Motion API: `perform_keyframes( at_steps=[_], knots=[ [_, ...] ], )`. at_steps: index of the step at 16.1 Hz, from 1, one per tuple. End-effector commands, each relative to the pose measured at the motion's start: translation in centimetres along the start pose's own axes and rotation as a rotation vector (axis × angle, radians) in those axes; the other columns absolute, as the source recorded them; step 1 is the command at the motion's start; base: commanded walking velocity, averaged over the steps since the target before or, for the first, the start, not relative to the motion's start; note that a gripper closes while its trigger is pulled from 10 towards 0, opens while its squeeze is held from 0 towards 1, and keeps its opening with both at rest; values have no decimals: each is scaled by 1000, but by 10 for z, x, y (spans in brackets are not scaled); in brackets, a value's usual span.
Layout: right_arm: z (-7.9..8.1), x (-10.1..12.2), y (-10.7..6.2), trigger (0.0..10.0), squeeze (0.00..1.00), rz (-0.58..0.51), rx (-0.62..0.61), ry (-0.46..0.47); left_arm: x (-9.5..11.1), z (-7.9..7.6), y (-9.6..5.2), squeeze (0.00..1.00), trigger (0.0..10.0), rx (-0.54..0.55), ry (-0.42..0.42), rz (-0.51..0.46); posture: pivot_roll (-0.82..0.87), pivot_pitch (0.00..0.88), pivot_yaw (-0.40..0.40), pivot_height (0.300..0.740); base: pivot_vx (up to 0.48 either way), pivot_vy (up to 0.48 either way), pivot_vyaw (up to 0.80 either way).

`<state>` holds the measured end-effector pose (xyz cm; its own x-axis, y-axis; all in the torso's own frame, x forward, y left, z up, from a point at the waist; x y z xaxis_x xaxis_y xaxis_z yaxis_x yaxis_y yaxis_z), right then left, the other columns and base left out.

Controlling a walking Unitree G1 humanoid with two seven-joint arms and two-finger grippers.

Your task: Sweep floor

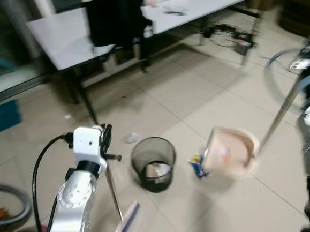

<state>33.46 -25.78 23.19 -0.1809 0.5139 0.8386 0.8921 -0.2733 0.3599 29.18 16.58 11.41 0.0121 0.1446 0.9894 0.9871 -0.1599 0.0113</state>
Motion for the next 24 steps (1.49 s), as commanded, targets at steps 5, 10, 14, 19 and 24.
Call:
perform_keyframes(
  at_steps=[5,10,14,19,24],
  knots=[
    [47,-12,-19,10000,0,43,163,34,14,0,11,0,10000,24,35,-60,6,2,15,740,0,-475,0],
    [72,-13,-36,10000,0,49,250,145,14,-2,14,0,10000,28,49,-60,14,13,13,740,0,-480,0],
    [90,-23,-47,10000,0,82,331,121,15,-4,16,0,10000,40,51,-64,17,15,11,740,0,-480,172],
    [84,-27,-48,10000,0,96,304,135,14,-7,18,0,10000,36,52,-63,12,20,14,740,0,-480,640],
    [88,-35,-55,10000,0,141,302,181,14,-9,19,0,10000,29,52,-61,7,21,22,740,0,-480,0]
  ],
)
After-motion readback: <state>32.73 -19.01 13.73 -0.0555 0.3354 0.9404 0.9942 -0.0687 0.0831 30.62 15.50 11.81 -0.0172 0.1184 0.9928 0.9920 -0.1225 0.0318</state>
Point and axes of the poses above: a point about 5 cm out from each wrist's last joint towards the gripper, its own y axis pointing out of the wrist towards the gripper, its own x axis along the axis of the wrist's last joint, z = x × y, the point moved 3 cm from there along y, pointing out of the wrist towards the gripper, and after that the axes turned 15 degrees about -y, right-handed, at the moved point
